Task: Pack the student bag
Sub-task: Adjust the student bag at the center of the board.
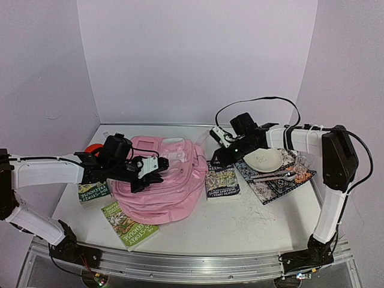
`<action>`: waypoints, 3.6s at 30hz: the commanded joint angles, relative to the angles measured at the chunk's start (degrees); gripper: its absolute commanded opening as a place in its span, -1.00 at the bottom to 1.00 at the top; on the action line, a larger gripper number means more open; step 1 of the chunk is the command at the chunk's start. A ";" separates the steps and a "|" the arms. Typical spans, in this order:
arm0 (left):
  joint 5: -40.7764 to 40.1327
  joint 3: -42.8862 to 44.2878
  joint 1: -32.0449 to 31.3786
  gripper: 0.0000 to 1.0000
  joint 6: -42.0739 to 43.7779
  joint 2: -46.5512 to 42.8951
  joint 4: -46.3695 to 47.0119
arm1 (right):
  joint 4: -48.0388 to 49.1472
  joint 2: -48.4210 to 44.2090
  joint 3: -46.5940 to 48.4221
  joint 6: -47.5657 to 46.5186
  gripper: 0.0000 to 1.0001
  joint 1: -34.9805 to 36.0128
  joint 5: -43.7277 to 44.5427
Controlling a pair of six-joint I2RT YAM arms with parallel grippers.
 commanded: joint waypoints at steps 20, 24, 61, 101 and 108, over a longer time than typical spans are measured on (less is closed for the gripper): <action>1.89 7.74 2.35 -1.00 -8.19 -4.74 1.69 | 9.21 -0.26 -0.22 -3.23 0.18 0.64 -13.41; 3.06 7.10 2.67 -1.00 -8.28 -6.11 1.63 | 9.96 0.67 1.18 -4.42 0.22 0.65 -14.27; 5.22 9.03 2.77 -1.00 -16.49 -4.68 1.09 | 11.02 16.21 11.57 -5.39 0.30 2.46 -28.91; -12.54 40.05 2.23 -0.14 -65.30 27.47 -2.04 | 27.98 -17.57 -23.37 36.09 0.38 15.92 16.88; -15.23 32.38 5.96 0.14 -60.36 19.35 -10.31 | 30.44 -14.62 -23.70 39.30 0.38 18.60 17.01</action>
